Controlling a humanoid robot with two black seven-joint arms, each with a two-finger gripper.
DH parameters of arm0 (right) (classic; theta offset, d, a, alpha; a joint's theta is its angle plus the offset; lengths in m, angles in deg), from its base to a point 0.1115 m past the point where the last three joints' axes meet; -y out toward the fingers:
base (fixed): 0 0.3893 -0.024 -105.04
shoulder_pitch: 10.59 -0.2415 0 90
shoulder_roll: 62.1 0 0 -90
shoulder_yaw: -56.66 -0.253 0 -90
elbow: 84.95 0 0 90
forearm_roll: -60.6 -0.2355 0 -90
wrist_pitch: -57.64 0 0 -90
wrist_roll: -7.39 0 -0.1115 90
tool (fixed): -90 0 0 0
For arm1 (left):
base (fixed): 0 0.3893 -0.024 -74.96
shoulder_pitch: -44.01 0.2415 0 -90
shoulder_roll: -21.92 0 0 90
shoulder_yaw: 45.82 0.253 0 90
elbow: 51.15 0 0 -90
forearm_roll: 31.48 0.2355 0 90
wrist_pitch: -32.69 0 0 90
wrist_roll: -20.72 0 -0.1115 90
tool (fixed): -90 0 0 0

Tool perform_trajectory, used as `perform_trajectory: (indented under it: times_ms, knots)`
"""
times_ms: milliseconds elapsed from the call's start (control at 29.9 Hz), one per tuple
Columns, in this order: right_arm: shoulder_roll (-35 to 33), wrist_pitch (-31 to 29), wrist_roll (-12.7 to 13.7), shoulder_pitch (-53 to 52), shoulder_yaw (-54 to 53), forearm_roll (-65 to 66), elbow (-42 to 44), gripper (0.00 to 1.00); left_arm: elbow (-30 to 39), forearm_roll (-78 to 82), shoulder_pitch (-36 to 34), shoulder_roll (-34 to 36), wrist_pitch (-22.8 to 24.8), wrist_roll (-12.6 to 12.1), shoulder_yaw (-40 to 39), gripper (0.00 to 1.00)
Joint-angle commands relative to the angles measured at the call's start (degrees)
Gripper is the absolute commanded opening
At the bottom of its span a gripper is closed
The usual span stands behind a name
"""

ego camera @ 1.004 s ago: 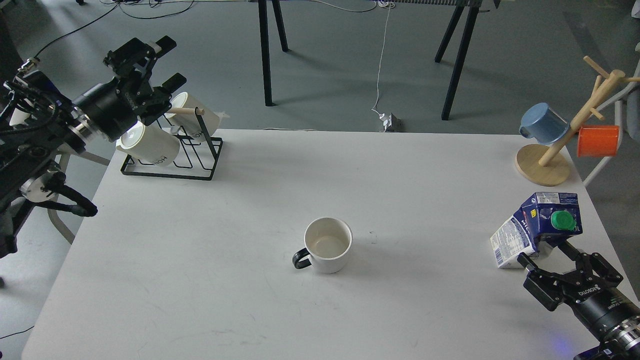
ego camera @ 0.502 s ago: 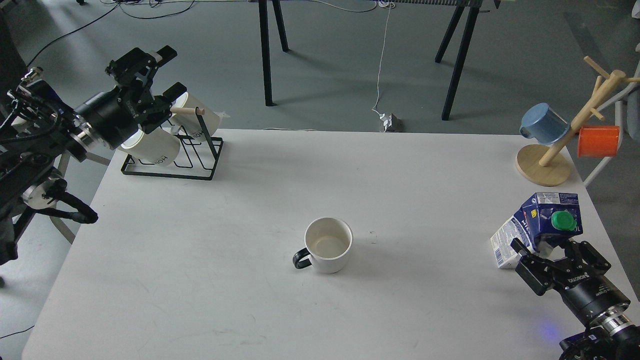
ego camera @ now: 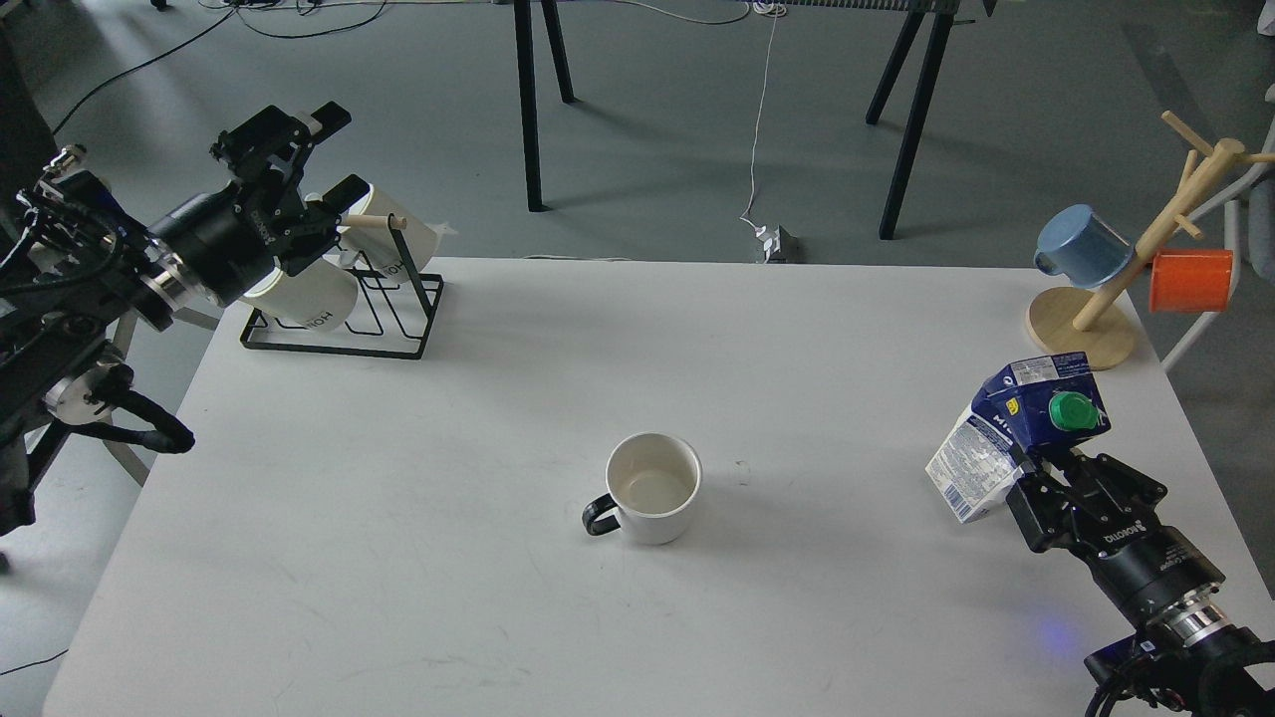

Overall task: Place cup and milk with both arms
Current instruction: 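Slide the milk carton toward the white mug and set it beside it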

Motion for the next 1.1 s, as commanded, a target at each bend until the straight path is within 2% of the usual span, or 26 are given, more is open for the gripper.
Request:
perform_trajectory:
  times_ms: [0, 167, 368, 736, 770, 836, 870, 903, 937, 1071]
  knots:
    - [2.79, 0.0, 0.0, -3.13, 4.38, 3.21, -1.59, 0.3, 0.0, 0.02, 0.03, 0.05, 0.0, 0.0, 0.14, 0.89]
    - [4.29, 0.0, 0.0, -7.36, 13.09, 7.33, -1.59, 0.3, 0.0, 0.02, 0.12, 0.13, 0.0, 0.0, 0.14, 0.89]
    - [8.25, 0.0, 0.0, -7.45, 14.24, 12.61, -0.72, 0.3, 0.0, 0.02, 0.29, 0.4, 0.0, 0.0, 0.14, 0.89]
    - [9.83, 0.0, 0.0, -7.63, 14.16, 15.17, 0.87, 0.34, 0.0, 0.02, 0.3, 0.31, 0.0, 0.0, 0.14, 0.89]
    - [9.83, 0.0, 0.0, -7.63, 14.16, 15.17, 0.87, 0.38, 0.0, 0.02, 0.3, 0.31, 0.0, 0.0, 0.14, 0.89]
    - [9.83, 0.0, 0.0, -7.63, 14.16, 15.17, 1.22, 0.56, 0.0, 0.02, 0.3, 0.31, 0.0, 0.0, 0.14, 0.89]
    - [9.83, 0.0, 0.0, -7.63, 14.16, 15.17, 1.31, 0.73, 0.0, 0.02, 0.3, 0.31, 0.0, 0.0, 0.14, 0.89]
    - [9.83, 0.0, 0.0, -7.63, 14.16, 15.17, 1.31, 0.97, 0.0, 0.02, 0.3, 0.22, 0.0, 0.0, 0.14, 0.89]
    - [9.74, 0.0, 0.0, -7.63, 14.16, 15.25, 1.13, 1.0, 0.0, 0.02, 0.47, 0.22, 0.0, 0.0, 0.14, 0.89]
    - [9.22, 0.0, 0.0, -7.28, 14.24, 15.25, 0.52, 1.0, 0.0, 0.02, 0.73, 0.31, 0.0, 0.0, 0.14, 0.89]
